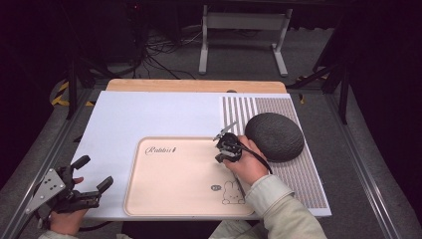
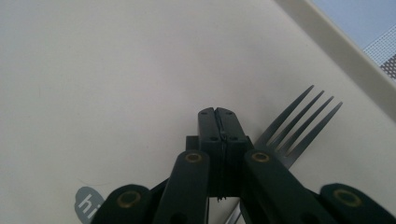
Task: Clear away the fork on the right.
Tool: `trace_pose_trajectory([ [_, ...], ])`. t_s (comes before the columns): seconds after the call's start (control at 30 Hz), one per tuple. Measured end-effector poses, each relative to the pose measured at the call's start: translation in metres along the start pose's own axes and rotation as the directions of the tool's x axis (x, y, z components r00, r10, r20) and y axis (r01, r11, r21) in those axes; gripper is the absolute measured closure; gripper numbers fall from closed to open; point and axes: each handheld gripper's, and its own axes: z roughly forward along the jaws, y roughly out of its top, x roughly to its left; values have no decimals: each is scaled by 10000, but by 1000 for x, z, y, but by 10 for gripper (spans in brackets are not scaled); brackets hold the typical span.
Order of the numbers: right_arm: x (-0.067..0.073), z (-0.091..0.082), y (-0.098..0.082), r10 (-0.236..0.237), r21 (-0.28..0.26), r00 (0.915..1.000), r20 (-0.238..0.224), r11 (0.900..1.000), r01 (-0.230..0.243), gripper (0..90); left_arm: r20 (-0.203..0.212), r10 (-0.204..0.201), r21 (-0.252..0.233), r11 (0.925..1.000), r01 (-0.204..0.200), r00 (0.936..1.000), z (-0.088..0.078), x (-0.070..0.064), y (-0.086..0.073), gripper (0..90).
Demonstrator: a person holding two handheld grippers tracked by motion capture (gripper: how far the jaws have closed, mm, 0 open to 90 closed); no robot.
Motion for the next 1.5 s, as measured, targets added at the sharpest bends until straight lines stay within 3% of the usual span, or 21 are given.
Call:
trace_pose_trajectory([
  [0.57, -6, 9, -2, 53, 492, 9987, 497, 9988, -78, 900, -9, -4, -10, 10000, 4, 10000, 0, 0, 0, 12],
  [1.5, -28, 0, -17, 1080, 425, 9866, 1222, 9926, -1139, 900, -50, 40, 30, 10000, -40, 10000, 0, 0, 0, 13],
])
